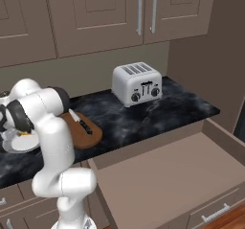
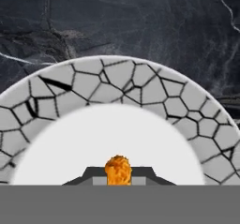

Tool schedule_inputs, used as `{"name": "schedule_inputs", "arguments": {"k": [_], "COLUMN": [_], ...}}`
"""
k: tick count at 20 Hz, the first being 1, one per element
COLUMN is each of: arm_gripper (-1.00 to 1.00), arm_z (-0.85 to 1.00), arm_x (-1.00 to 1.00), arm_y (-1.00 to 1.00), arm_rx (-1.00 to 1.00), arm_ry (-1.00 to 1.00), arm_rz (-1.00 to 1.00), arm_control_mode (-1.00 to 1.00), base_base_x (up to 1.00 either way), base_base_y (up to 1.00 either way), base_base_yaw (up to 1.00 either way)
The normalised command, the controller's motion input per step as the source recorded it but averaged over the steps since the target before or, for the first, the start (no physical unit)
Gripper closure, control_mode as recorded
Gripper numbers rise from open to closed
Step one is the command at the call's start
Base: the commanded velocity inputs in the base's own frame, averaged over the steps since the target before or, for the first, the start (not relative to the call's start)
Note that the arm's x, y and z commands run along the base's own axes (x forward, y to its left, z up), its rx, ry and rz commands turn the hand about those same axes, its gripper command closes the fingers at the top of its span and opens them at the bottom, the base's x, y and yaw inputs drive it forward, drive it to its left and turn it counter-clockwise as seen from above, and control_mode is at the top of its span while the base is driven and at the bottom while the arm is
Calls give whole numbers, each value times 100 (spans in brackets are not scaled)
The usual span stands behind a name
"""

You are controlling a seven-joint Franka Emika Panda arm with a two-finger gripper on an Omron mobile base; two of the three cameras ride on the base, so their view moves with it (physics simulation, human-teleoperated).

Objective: Pick up the knife from the drawer and place it on the cutting board. Then place the meat from the plate to the cutting board.

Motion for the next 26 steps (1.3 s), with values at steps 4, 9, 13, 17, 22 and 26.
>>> {"name": "schedule_inputs", "arguments": {"k": [4, 9, 13, 17, 22, 26], "arm_gripper": [100, 100, 100, 100, 100, 100], "arm_z": [36, 8, 44, 59, 67, 12], "arm_x": [-5, -9, 0, 0, 0, 0], "arm_y": [-26, -54, -55, -48, -33, -33], "arm_rx": [1, 0, 1, 1, 1, 0], "arm_ry": [-2, -7, -1, 0, 0, -9], "arm_rz": [0, 0, 0, -2, -5, -8], "arm_control_mode": [-100, -100, -100, -100, -100, -100], "base_base_x": [0, 0, 0, 0, 0, 0], "base_base_y": [0, 0, 0, 0, 0, 0], "base_base_yaw": [0, 0, 0, 0, 0, 0]}}
